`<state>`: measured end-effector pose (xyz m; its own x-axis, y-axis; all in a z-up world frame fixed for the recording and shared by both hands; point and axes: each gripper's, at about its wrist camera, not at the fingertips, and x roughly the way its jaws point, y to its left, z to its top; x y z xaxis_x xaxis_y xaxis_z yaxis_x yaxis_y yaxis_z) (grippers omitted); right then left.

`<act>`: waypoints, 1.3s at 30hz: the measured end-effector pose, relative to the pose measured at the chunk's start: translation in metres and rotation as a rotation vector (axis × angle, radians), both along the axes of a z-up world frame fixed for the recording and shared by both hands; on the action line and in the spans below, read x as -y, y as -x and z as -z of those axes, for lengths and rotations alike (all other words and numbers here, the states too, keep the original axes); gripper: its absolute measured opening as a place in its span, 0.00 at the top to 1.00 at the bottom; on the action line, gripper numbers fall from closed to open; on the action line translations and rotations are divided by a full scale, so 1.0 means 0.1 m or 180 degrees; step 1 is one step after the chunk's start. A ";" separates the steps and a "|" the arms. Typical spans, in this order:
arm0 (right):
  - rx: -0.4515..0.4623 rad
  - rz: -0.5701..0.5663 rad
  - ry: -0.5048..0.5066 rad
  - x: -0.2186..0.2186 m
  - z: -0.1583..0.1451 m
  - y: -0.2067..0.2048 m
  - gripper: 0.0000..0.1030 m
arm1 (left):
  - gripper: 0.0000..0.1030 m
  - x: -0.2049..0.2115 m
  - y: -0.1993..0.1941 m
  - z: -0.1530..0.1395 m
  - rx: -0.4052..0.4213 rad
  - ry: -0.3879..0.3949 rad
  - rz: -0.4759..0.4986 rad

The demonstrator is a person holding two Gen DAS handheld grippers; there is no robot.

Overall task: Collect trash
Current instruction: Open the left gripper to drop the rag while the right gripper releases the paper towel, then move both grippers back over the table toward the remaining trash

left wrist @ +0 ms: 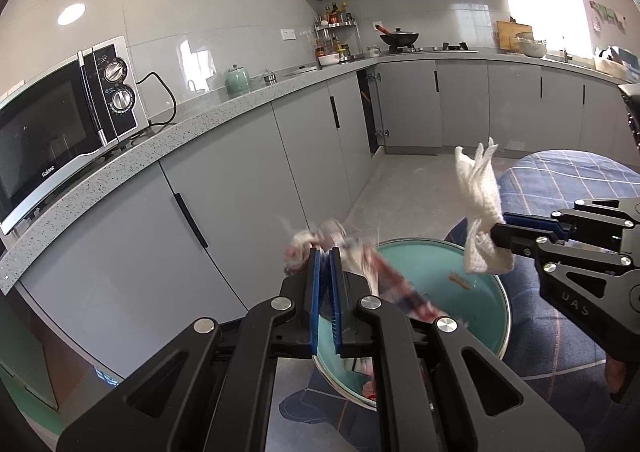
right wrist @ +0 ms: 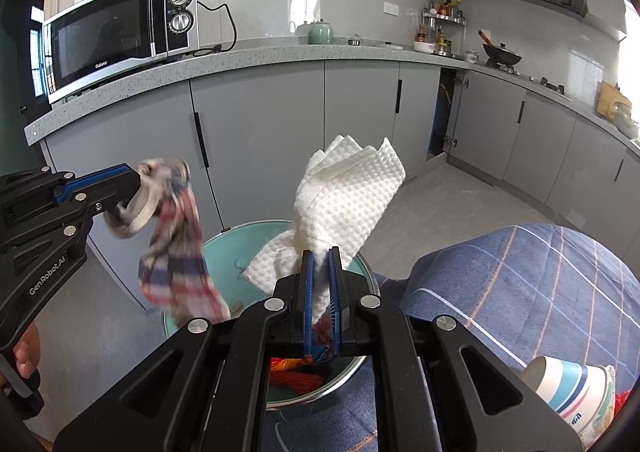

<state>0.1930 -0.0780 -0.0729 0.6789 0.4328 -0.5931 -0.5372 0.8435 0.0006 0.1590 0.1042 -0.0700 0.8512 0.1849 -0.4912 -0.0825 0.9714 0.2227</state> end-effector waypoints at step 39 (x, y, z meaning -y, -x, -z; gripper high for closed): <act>0.0124 0.0323 -0.0092 0.64 -0.14 0.48 0.58 | 0.22 0.43 0.22 -0.02 0.0095 -0.0133 0.0200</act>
<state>0.1451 -0.1420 -0.0594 0.7424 0.3772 -0.5536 -0.4492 0.8934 0.0063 0.1371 0.0614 -0.0684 0.8759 0.1504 -0.4585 -0.0288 0.9648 0.2614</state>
